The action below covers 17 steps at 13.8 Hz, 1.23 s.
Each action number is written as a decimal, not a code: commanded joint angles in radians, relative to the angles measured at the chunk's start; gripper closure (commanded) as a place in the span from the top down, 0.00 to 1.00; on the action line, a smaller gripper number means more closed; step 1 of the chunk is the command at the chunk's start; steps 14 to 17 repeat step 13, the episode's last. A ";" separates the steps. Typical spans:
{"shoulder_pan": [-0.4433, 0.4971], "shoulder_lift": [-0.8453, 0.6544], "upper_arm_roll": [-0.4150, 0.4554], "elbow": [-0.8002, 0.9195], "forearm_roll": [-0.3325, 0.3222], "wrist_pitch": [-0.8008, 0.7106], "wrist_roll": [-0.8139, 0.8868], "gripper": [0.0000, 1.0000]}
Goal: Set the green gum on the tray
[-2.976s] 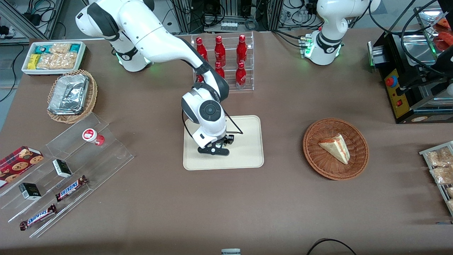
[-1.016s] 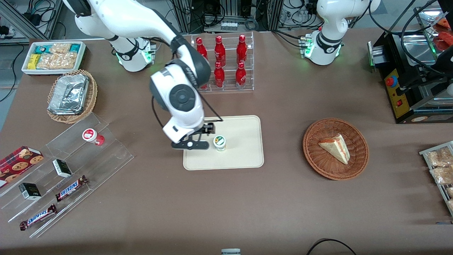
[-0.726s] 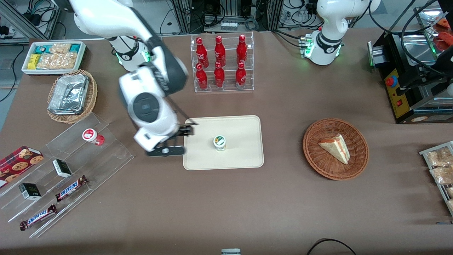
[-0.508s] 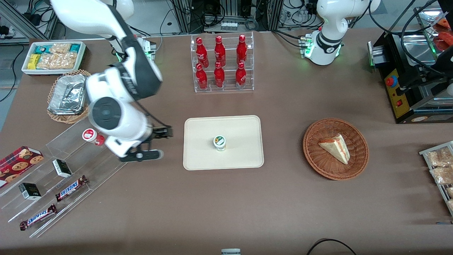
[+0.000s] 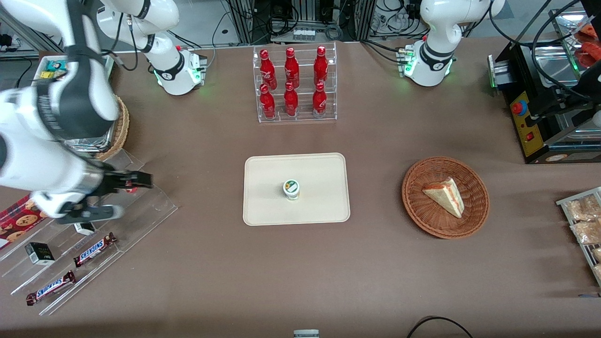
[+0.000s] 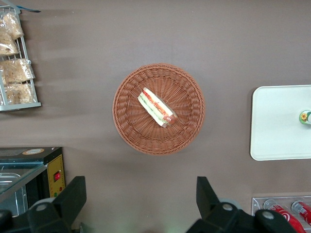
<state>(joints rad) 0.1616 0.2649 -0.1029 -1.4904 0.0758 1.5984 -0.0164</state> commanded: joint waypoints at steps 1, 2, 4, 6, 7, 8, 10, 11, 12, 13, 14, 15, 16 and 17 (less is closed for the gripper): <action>-0.046 -0.108 0.028 -0.102 0.021 0.005 -0.013 1.00; -0.059 -0.128 0.032 -0.111 0.019 0.002 -0.013 1.00; -0.066 -0.177 0.032 -0.126 0.010 -0.011 -0.008 1.00; -0.092 -0.229 0.034 -0.162 0.009 -0.037 -0.008 1.00; -0.096 -0.245 0.032 -0.168 0.009 -0.058 -0.008 1.00; -0.100 -0.260 0.032 -0.168 0.007 -0.081 -0.008 1.00; -0.131 -0.289 0.035 -0.168 -0.004 -0.109 -0.008 1.00; -0.132 -0.306 0.035 -0.166 -0.022 -0.127 -0.008 1.00; -0.132 -0.318 0.035 -0.166 -0.036 -0.144 -0.007 1.00; -0.132 -0.328 0.034 -0.165 -0.045 -0.170 -0.004 1.00; -0.132 -0.328 0.034 -0.165 -0.045 -0.170 -0.004 1.00; -0.132 -0.328 0.034 -0.165 -0.045 -0.170 -0.004 1.00; -0.132 -0.328 0.034 -0.165 -0.045 -0.170 -0.004 1.00; -0.132 -0.328 0.034 -0.165 -0.045 -0.170 -0.004 1.00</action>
